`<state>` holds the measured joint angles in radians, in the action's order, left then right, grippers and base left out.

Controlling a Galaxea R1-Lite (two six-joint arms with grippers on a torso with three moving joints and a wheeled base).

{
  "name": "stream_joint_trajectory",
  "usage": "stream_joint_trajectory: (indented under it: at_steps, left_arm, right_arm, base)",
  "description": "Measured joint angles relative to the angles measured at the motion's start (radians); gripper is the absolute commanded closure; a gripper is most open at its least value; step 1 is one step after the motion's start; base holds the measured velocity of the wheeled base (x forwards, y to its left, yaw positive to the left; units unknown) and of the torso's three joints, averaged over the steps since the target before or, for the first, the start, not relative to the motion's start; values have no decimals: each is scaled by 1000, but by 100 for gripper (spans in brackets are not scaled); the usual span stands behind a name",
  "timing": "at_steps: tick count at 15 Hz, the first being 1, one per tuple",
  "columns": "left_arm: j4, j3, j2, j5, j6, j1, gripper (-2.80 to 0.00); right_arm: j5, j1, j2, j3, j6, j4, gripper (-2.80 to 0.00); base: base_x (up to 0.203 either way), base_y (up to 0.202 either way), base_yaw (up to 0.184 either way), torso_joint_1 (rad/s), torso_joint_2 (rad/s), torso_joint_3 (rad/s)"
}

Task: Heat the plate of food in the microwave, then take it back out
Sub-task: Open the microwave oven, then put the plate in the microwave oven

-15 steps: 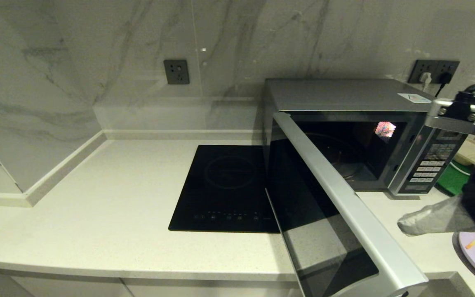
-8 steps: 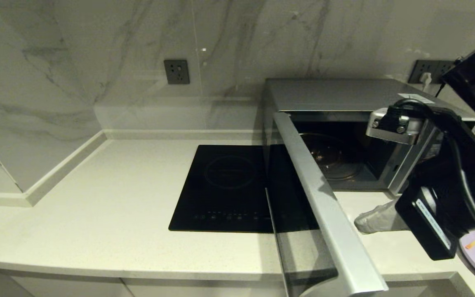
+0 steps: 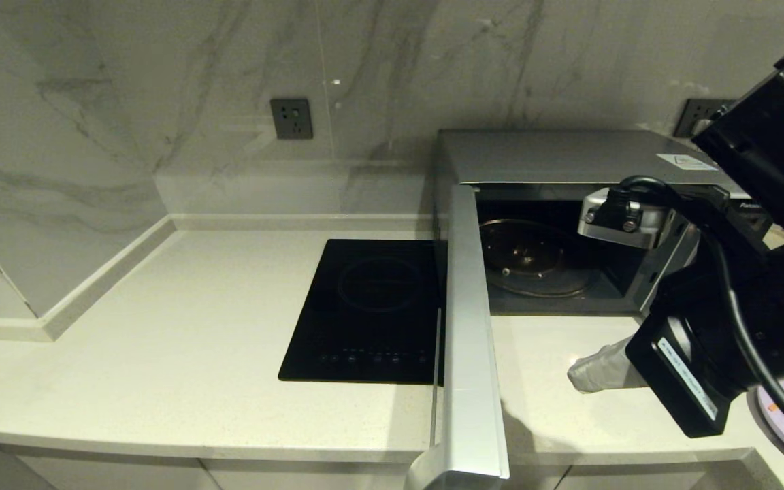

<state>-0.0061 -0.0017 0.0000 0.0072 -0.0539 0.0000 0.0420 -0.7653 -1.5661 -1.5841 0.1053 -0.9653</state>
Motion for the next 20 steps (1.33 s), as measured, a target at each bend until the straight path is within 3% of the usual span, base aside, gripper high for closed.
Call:
stream_joint_trajectory:
  at_steps: [14, 16, 18, 20]
  left_arm:
    - [0, 0, 0, 0, -1, 0, 0]
    - [0, 0, 0, 0, -1, 0, 0]
    - [0, 0, 0, 0, -1, 0, 0]
    - [0, 0, 0, 0, -1, 0, 0]
  right_arm:
    - [-13, -38, -75, -57, 3, 1, 0]
    - [-20, -38, -72, -57, 35, 1, 0]
    - [-93, -31, -52, -56, 83, 2, 0]
    - [-264, -1, -20, -29, 131, 1, 0]
  base:
    - [0, 0, 0, 0, 0, 0]
    - [0, 0, 0, 0, 0, 0]
    - [0, 0, 0, 0, 0, 0]
    - [0, 0, 0, 0, 0, 0]
